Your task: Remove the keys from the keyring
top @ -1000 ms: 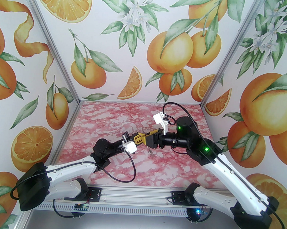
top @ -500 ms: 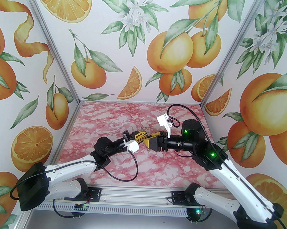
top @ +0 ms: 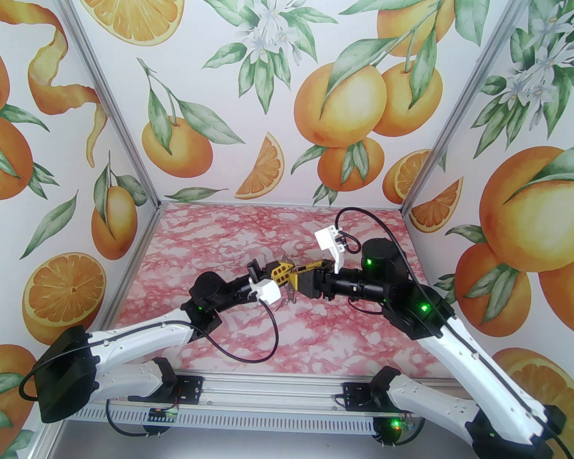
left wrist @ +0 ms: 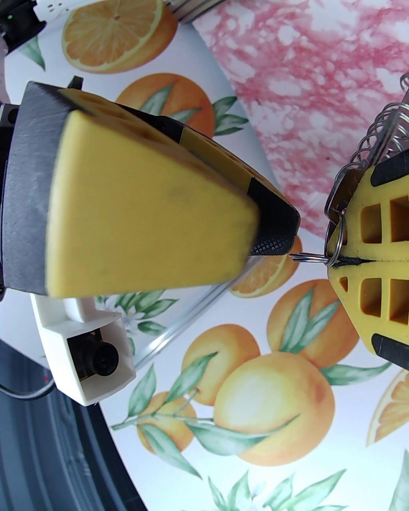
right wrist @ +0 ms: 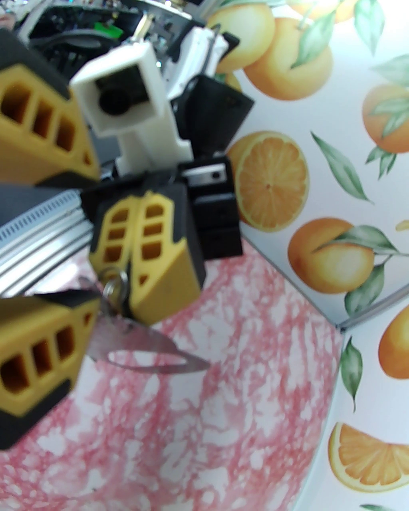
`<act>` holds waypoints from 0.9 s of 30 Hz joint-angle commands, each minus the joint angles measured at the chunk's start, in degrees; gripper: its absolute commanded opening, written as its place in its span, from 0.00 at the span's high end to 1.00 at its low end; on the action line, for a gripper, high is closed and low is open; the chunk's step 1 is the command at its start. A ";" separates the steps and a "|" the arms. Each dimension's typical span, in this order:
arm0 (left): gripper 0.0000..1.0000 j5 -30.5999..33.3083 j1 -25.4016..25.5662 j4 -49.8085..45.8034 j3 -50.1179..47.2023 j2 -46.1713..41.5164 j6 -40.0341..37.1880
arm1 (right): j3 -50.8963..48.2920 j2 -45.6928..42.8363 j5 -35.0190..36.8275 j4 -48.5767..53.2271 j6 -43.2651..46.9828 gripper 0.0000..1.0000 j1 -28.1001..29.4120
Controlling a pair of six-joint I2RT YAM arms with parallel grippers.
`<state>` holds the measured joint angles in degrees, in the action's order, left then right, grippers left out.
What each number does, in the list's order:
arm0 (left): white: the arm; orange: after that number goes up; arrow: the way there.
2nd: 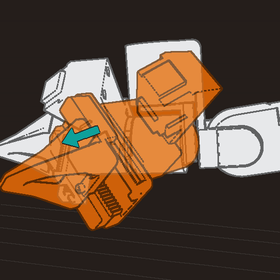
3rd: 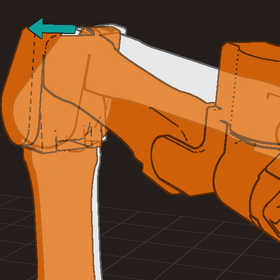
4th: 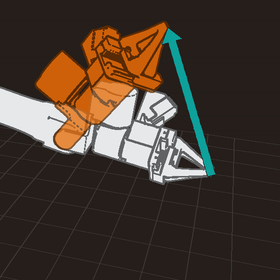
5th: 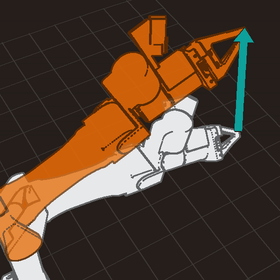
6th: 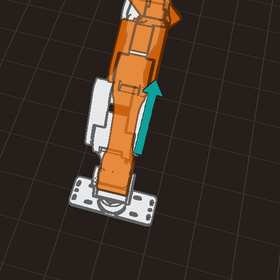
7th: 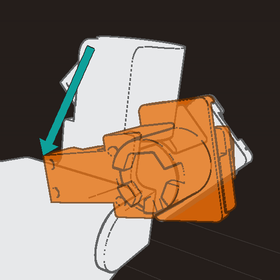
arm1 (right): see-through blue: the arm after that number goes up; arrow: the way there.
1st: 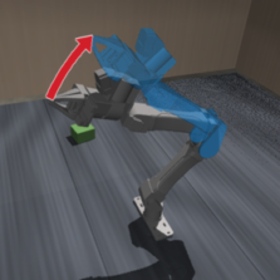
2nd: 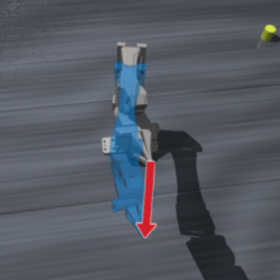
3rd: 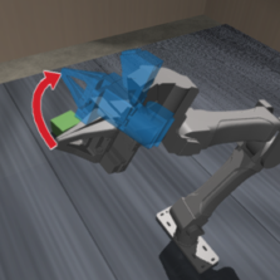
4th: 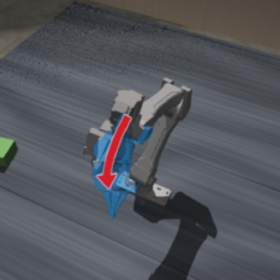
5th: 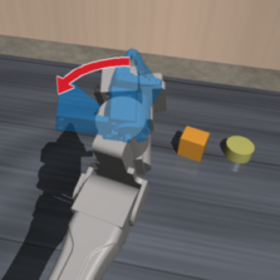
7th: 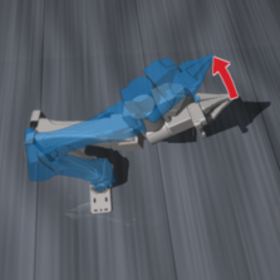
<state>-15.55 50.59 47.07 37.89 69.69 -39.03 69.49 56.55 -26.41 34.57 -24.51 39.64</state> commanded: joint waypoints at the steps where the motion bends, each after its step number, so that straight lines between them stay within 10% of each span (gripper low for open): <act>1: 1.00 3.02 0.70 -4.06 3.27 -0.87 -1.82 | 0.26 -0.74 5.50 0.28 2.19 0.54 0.65; 27: 1.00 9.33 3.53 -43.07 18.05 -2.11 -7.27 | -16.79 -1.21 -0.08 -22.33 -13.81 0.63 -5.78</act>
<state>-6.24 52.90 8.01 51.92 68.82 -44.53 55.99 56.16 -23.29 19.31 -34.61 36.03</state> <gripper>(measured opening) 0.044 0.386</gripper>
